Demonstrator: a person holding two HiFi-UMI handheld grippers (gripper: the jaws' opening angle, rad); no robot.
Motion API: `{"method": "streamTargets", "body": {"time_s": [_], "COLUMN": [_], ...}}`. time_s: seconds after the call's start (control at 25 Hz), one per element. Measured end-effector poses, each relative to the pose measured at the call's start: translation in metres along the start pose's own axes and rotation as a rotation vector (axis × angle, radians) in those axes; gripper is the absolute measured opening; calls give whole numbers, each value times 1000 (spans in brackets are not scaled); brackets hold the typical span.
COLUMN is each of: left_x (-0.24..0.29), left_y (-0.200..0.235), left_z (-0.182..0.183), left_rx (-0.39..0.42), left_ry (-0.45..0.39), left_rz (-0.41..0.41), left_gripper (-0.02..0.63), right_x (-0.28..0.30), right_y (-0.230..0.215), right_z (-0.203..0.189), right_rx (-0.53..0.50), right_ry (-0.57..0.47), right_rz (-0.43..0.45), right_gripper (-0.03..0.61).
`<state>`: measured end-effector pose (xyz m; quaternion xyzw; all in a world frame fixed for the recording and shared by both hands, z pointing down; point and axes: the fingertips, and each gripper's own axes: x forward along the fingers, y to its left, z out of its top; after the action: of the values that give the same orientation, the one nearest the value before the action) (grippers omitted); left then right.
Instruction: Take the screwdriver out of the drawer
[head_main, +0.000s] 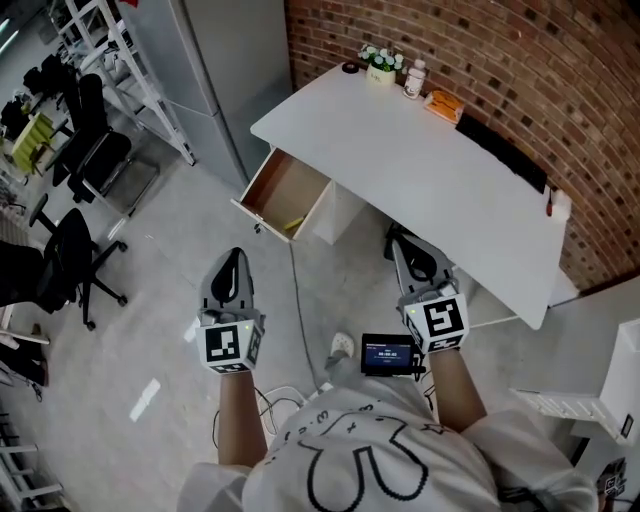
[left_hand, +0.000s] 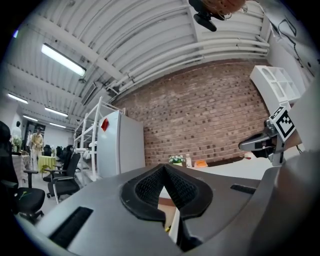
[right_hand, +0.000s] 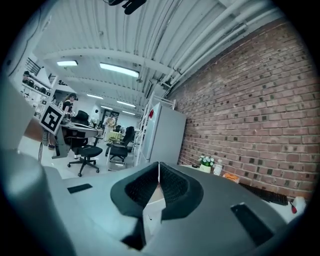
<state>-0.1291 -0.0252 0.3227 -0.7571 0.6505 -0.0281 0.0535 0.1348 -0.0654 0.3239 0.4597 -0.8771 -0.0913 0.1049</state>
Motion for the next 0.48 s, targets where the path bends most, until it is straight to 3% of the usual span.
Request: {"method": "streamTargets", "body": {"time_s": [0.24, 0.48], "left_x": [77, 120], "left_y": [0, -7], "left_z": [-8, -12], "left_rx": [3, 6], "left_ry": [39, 60], "left_rz": [-10, -37], "left_gripper": [12, 12], "right_x": [62, 94], "right_y": [-43, -60], "right_z": [-18, -23], "right_rx": [40, 48], "right_ry": [33, 40], "right_rz": [21, 46], "right_gripper": [21, 21]}}
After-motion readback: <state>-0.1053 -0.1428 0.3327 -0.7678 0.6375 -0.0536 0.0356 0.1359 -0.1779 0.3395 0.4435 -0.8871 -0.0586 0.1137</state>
